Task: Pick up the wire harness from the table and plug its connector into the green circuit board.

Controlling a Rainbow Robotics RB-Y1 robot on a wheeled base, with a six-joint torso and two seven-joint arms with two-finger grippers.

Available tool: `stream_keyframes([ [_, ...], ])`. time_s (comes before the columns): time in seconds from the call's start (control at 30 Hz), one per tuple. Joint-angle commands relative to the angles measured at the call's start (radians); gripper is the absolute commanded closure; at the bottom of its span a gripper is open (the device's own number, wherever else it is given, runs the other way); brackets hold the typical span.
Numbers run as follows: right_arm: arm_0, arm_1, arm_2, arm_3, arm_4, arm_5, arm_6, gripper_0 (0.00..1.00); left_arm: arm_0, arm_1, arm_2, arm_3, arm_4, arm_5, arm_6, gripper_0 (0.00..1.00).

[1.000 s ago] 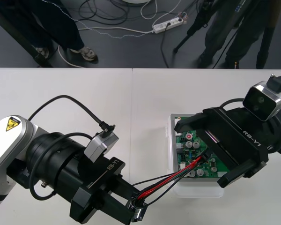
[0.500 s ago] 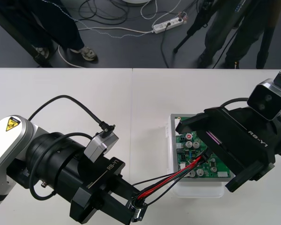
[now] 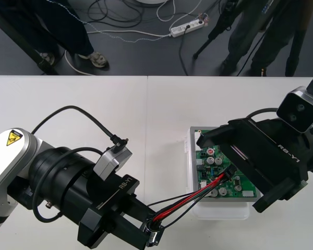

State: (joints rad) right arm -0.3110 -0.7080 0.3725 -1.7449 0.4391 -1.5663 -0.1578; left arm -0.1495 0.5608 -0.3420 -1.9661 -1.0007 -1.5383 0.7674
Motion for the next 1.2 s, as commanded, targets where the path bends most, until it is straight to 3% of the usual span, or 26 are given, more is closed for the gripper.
stream_keyframes([
  [0.03,0.009,-0.030,0.014,-0.028,-0.016,-0.004,-0.016,0.58,0.024,-0.013,-0.005,-0.020,0.019,-0.032,0.070,1.00],
  [0.13,0.009,-0.030,0.014,-0.028,-0.006,-0.004,-0.017,0.88,0.024,-0.013,-0.005,-0.019,0.019,-0.032,0.070,1.00],
  [0.2,0.009,-0.030,0.014,-0.028,0.000,-0.004,-0.020,0.99,0.024,-0.013,-0.003,-0.020,0.019,-0.032,0.070,1.00],
  [1.13,0.006,-0.028,0.013,-0.011,0.012,-0.004,-0.072,1.00,0.024,-0.012,-0.003,-0.020,0.022,-0.032,0.072,1.00],
  [1.2,0.006,-0.028,0.011,-0.010,0.012,-0.004,-0.072,1.00,0.022,-0.012,-0.003,-0.020,0.022,-0.032,0.070,0.73],
])
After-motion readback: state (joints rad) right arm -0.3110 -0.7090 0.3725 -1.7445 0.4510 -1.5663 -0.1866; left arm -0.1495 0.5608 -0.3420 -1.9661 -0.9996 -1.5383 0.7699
